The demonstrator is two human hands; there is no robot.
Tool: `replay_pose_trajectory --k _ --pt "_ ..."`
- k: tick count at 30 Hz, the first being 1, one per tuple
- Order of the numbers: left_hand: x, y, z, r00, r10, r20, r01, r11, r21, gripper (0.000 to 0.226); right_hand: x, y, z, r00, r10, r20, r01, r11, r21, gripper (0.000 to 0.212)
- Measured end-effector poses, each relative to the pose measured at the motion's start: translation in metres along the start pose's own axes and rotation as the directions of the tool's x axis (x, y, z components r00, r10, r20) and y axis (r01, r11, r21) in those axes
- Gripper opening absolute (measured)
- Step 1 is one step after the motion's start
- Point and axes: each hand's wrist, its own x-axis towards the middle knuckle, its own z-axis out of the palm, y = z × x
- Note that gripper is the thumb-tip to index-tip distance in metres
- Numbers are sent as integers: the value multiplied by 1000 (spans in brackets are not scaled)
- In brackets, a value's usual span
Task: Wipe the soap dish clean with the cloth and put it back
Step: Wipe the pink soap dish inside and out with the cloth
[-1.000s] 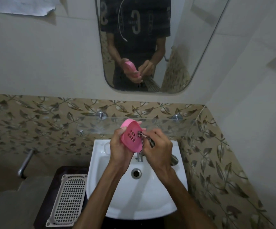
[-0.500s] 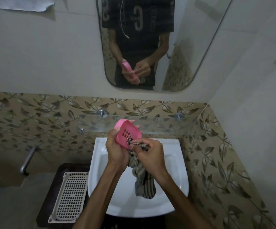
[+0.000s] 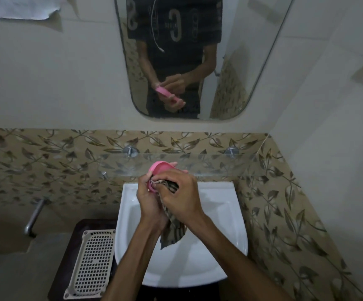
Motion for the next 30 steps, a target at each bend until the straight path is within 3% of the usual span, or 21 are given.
replay_pose_trajectory --k 4,7,10,14,17,19,22,25,28,30 --pt "4 2 -4 998 26 -55 -28 999 -44 73 7 1 8 990 -104 -91 93 989 -116 20" --pt "5 4 -9 991 83 -103 -83 997 10 52 12 1 16 986 -92 -138 64 979 -193 18" --pt "2 7 -7 994 81 -79 -78 996 33 56 16 -1 16 984 -64 -168 25 974 -226 16" --pt "3 11 -6 995 93 -34 -91 993 75 55 13 4 8 987 27 -161 -79 941 -329 13" --pt "6 20 -6 983 179 44 -184 968 169 54 5 18 -6 982 148 -119 -183 902 -391 3" --pt "8 20 -4 979 198 55 -205 953 223 54 -1 26 -13 972 219 -88 -236 884 -403 9" --pt "6 12 -6 984 178 -10 -172 959 224 60 -10 30 -15 951 308 -22 -292 875 -386 17" --pt "7 9 -4 987 152 -45 -141 971 195 68 -14 29 -20 943 324 -77 -332 901 -281 10" --pt "6 6 10 993 113 -23 -109 986 126 74 -4 27 -24 938 249 -242 -289 946 -147 6" --pt "7 1 15 997 72 -16 -70 993 97 67 4 20 -20 965 121 -231 -146 985 -95 15"
